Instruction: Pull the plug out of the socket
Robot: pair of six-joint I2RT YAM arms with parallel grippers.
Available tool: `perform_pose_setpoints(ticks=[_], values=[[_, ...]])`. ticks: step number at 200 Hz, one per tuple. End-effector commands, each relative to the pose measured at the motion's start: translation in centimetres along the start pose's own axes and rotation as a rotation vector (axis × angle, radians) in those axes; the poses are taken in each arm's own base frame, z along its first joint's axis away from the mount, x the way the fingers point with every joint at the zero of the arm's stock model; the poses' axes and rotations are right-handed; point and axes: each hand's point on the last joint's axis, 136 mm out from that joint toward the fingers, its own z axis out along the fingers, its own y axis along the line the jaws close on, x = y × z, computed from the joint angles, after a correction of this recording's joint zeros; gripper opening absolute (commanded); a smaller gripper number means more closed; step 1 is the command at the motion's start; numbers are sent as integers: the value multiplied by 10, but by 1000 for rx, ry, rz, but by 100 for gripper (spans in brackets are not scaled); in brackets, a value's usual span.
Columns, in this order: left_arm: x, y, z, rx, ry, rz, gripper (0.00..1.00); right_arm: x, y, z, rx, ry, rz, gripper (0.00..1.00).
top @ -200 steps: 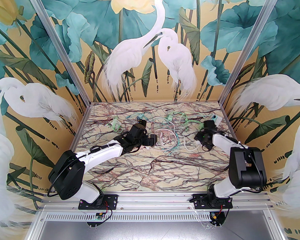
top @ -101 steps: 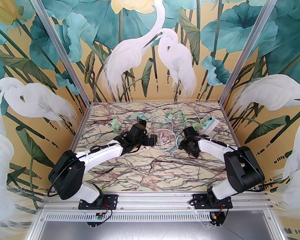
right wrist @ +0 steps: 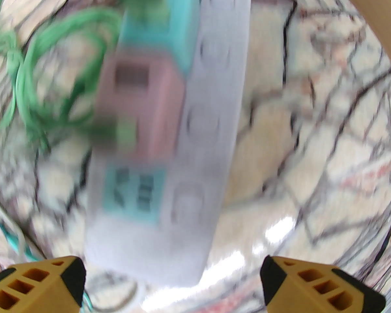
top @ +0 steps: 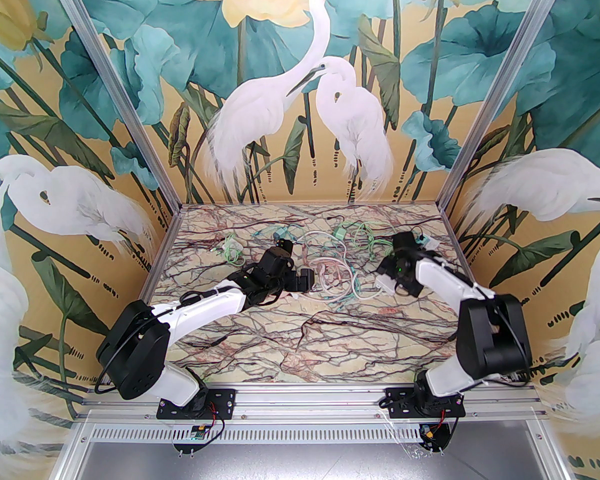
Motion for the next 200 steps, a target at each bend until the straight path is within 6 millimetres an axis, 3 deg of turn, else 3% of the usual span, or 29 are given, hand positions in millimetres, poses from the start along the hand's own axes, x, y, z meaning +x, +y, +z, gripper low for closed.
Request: perform_pose_setpoints(ticks=[1, 33, 55, 137, 178, 200], values=[[1, -1, -2, 3, 0, 14, 99, -10, 5, 16, 23, 22, -17, 98], [-2, 2, -5, -10, -15, 19, 99, -2, 7, 40, 70, 106, -12, 96], [-4, 2, -8, -13, -24, 22, 99, 16, 6, 47, 61, 147, -8, 87], [-4, 0, -9, -2, -23, 20, 99, 98, 33, 34, 37, 211, -112, 83], [-5, 1, -12, -7, -30, 19, 99, 151, 64, 11, 1, 216, -174, 83], [-7, 4, -15, -22, -44, 15, 99, 179, 91, 3, -36, 220, -213, 83]])
